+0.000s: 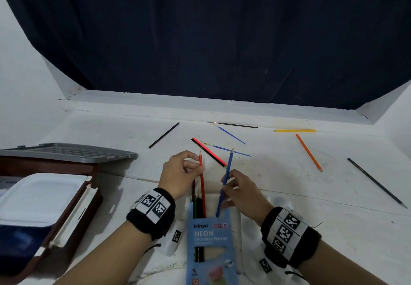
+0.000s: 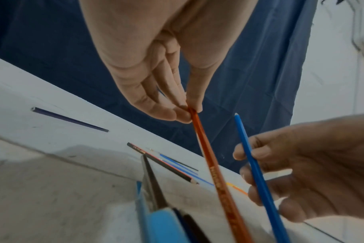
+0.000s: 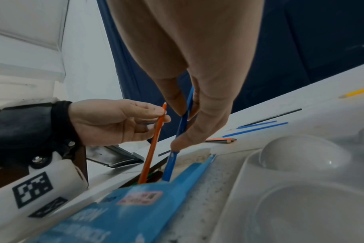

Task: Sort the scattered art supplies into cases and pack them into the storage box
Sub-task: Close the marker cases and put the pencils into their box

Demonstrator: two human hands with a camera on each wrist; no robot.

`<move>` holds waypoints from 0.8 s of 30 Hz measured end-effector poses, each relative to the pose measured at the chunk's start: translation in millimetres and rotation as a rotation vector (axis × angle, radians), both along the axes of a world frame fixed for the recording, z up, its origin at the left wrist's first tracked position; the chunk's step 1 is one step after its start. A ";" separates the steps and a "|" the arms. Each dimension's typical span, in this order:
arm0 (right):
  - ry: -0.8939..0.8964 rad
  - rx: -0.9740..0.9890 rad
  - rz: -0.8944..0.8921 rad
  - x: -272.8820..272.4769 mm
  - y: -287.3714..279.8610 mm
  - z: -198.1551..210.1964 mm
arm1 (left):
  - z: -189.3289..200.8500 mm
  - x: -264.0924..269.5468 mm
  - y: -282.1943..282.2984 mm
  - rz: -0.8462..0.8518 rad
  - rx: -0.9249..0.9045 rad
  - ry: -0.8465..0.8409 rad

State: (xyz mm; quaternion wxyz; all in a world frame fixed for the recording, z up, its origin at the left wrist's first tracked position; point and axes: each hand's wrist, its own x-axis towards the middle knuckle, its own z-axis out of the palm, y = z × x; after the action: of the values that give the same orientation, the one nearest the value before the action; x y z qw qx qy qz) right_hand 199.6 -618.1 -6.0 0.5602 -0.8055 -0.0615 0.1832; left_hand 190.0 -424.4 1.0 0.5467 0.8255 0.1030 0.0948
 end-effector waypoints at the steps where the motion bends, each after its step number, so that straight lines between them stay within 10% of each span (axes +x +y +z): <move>1: 0.000 -0.022 0.011 0.1 1.3 -1.7 | -2.3 0.3 -0.8 -0.014 0.052 0.015; 13: -0.085 -0.265 0.089 13.1 11.5 -13.6 | -18.1 -4.6 -11.6 -0.379 0.870 0.117; 24: -0.078 -0.343 0.106 17.8 11.7 -16.2 | -27.2 -54.9 11.8 -0.750 1.078 -0.093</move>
State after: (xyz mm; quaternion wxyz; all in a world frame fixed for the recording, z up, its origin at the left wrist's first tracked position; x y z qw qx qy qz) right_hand 217.4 -606.4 -22.2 0.4013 -0.8914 -0.0934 0.1887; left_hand 135.1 -412.5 -26.2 0.0564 0.9587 -0.2774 -0.0282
